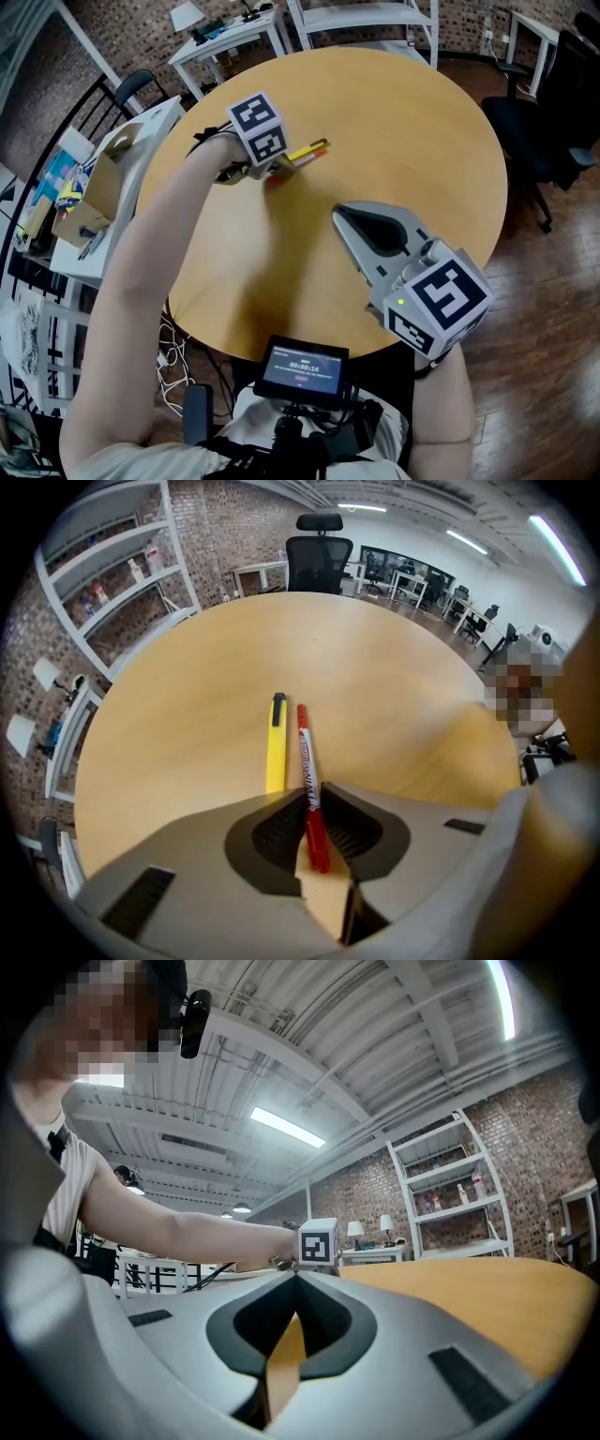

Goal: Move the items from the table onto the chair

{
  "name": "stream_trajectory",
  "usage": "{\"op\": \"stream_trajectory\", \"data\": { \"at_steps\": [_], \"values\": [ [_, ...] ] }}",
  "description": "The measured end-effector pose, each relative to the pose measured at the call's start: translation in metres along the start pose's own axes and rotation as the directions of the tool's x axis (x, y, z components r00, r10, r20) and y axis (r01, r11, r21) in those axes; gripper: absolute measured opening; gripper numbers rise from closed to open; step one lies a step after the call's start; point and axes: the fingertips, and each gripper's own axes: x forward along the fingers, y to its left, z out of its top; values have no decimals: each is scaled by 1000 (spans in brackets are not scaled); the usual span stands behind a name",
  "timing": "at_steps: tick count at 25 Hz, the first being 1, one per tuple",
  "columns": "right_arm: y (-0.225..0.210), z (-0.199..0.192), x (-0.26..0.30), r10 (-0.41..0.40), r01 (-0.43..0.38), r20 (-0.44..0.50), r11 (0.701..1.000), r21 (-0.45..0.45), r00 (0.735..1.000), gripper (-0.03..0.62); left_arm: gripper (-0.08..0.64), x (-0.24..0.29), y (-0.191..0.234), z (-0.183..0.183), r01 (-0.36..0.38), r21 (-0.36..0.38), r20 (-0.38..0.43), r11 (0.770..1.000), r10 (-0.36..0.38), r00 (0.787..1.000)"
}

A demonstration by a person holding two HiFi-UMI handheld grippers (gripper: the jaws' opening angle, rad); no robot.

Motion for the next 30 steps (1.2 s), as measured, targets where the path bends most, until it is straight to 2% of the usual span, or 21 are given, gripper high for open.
{"op": "stream_trajectory", "data": {
  "at_steps": [4, 8, 12, 15, 18, 20, 21, 23, 25, 27, 30],
  "values": [
    [1, -1, -1, -1, 1, 0, 1000, 2, 1000, 8, 64, -1, 0, 0, -11, 3, -7, 1000, 11, 1000],
    [0, -1, -3, -8, 8, 2, 1000, 6, 1000, 8, 61, -2, 0, -1, -23, 9, 20, 1000, 23, 1000],
    [-2, 0, -6, -15, 15, 1, 1000, 6, 1000, 8, 60, -9, -5, -3, -108, 83, 63, 991, 103, 993],
    [-5, 0, -7, -21, 21, 0, 1000, 10, 1000, 8, 60, -27, -13, -2, -225, 153, 153, 962, 202, 967],
    [-5, -1, -5, -20, 20, 0, 1000, 13, 1000, 8, 60, -50, -30, 3, -307, 167, 289, 937, 251, 924],
    [-4, -2, -3, -15, 16, -1, 1000, 14, 1000, 8, 60, -71, -42, 5, -330, 109, 397, 938, 263, 879],
    [-3, -3, -2, -13, 13, -3, 1000, 14, 1000, 8, 60, -83, -48, 6, -333, 69, 456, 940, 267, 849],
    [-1, -3, -1, -8, 8, -8, 1000, 12, 1000, 8, 60, -111, -62, 7, -318, -14, 575, 948, 268, 773],
    [0, -2, 1, -4, 4, -14, 1000, 9, 1000, 8, 60, -136, -76, 4, -280, -89, 677, 956, 265, 686],
    [2, 0, 4, 2, -1, -16, 1000, 8, 1000, 8, 60, -153, -90, -2, -232, -141, 751, 962, 257, 609],
    [8, 2, 11, 14, -14, -21, 1000, 3, 1000, 8, 60, -163, -106, -17, -161, -206, 822, 965, 260, 508]
  ]
}}
